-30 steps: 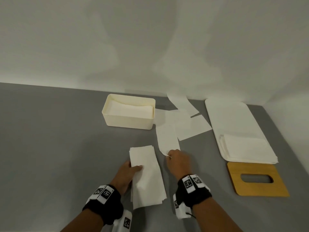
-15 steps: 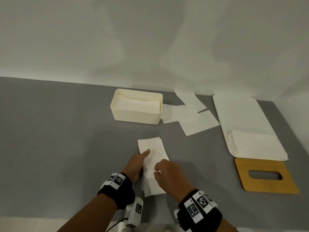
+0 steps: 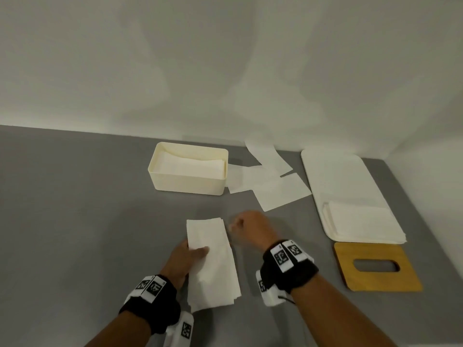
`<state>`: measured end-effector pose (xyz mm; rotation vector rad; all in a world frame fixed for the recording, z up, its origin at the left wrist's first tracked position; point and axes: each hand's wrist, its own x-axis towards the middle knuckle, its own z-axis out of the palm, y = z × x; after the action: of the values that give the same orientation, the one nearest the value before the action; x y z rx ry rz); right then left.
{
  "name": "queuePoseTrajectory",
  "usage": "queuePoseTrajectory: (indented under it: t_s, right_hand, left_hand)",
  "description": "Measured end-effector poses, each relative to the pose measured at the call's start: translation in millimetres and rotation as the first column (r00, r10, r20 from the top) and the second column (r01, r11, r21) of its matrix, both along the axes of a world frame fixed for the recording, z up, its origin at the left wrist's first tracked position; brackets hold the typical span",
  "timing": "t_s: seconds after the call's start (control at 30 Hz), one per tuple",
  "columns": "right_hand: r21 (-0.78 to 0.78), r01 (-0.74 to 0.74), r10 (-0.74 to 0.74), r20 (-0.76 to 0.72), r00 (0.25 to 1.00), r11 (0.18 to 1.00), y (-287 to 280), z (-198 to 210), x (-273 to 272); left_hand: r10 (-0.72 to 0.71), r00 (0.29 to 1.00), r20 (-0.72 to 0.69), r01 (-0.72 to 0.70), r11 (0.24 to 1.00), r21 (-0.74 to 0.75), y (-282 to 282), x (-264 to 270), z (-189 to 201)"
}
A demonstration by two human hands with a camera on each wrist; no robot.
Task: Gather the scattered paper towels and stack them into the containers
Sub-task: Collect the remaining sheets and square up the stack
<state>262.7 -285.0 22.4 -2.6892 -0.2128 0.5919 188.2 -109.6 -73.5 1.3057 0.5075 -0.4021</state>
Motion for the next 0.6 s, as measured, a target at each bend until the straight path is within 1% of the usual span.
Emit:
queuePoseTrajectory:
  t_s: [0.13, 0.2, 0.27, 0.37, 0.5, 0.6]
  right_hand:
    - [-0.131, 0.043, -0.038, 0.045, 0.998, 0.990, -0.9, -15.7, 77.9]
    - [-0.185, 0.045, -0.038, 0.039, 0.999, 0.982, 1.0, -26.2, 104.6]
    - [-0.202, 0.047, -0.040, 0.038, 0.998, 0.978, 4.2, -36.6, 121.8]
    - [-0.193, 0.039, -0.029, 0.056, 0.998, 0.980, 12.3, -54.5, 134.8]
    - [-0.298, 0.021, 0.032, 0.172, 0.985, 0.954, 21.5, -74.7, 138.7]
    - [-0.322, 0.035, 0.043, 0.232, 0.972, 0.946, 20.4, -82.2, 137.1]
  left_hand:
    - [0.022, 1.000, 0.002, -0.022, 0.999, 0.047, 3.5, -2.1, 4.9]
    - [0.014, 1.000, 0.008, -0.014, 0.999, 0.050, 5.1, -3.9, 6.8]
    - [-0.001, 1.000, 0.007, 0.000, 0.999, 0.046, 7.0, -5.1, 6.6]
    - [-0.007, 1.000, 0.000, 0.006, 0.999, 0.051, 8.3, -4.8, 4.5]
    - [-0.035, 0.999, -0.005, 0.035, 0.999, 0.025, 4.9, -2.5, 9.2]
    - [-0.063, 0.997, -0.047, 0.062, 0.998, -0.021, 3.0, 1.1, 15.3]
